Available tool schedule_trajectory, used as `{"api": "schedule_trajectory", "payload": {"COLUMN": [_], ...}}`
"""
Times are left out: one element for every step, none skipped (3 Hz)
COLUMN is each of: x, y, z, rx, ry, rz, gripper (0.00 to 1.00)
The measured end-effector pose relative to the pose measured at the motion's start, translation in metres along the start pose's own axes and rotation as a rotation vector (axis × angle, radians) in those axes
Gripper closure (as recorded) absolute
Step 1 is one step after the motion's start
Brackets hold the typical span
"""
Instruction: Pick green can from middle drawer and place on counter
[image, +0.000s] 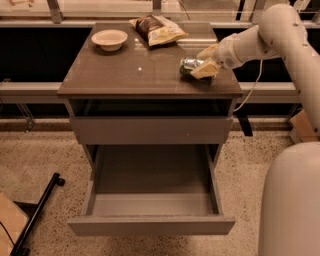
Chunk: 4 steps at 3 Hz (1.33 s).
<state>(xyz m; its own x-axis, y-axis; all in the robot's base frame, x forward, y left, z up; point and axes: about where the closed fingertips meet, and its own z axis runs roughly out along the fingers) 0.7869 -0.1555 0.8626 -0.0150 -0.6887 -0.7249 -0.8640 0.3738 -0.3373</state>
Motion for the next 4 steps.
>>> {"api": "schedule_trajectory", "payload": {"x": [-0.015, -0.041, -0.042, -0.042], "y": [-0.005, -0.007, -0.007, -0.007], "z": [0.025, 0.037, 0.038, 0.038], "rx": [-0.019, -0.037, -0.036, -0.036], "ry": [-0.084, -0.168, -0.170, -0.170], "rz": [0.009, -0.015, -0.016, -0.016], "gripper": [0.36, 0.11, 0.00, 0.00]}}
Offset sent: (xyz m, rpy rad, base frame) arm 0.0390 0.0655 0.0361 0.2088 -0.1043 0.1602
